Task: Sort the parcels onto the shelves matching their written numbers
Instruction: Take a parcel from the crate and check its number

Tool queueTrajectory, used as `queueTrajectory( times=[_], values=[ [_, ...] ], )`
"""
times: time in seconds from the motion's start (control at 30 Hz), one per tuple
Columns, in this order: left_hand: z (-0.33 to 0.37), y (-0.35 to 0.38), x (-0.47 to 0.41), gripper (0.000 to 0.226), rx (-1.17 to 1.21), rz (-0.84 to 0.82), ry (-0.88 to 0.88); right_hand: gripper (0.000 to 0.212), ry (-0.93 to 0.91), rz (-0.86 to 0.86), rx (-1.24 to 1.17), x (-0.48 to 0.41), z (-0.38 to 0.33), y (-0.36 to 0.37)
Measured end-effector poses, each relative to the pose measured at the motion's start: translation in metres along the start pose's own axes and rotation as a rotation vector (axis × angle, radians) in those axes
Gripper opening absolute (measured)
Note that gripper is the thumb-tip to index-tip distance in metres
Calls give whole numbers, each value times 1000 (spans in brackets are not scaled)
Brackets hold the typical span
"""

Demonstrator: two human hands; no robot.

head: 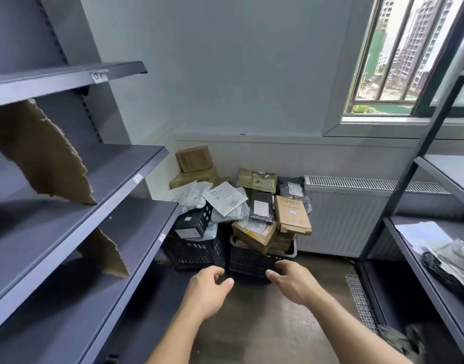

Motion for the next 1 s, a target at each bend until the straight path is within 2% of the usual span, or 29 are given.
queueTrajectory(
  times=[0.13, 0.27, 0.6, 1.0],
  values=[
    [-2, -10, -64, 48, 15, -26, 8, 62, 27, -3, -1, -55, -15, -3],
    [2, -32, -129, 48, 26, -37, 17, 45, 50, -7, -20, -112, -37, -13],
    [9, -45, -246, 49, 11, -130, 10, 60, 173, -7, -53, -217, -48, -27],
    [-6, -42, -378, 46, 80, -91, -163, 58, 106, -131, 46, -367, -58, -43]
  ],
)
Point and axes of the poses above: each hand's wrist, its own x-axis away from the middle knuckle, its own y-axis out of the palm, z = x × y, the point moved 8 cm from there along -x, towards the middle knuckle, and after that the axes turned 4 degrees about -z, right-handed, at the moved point
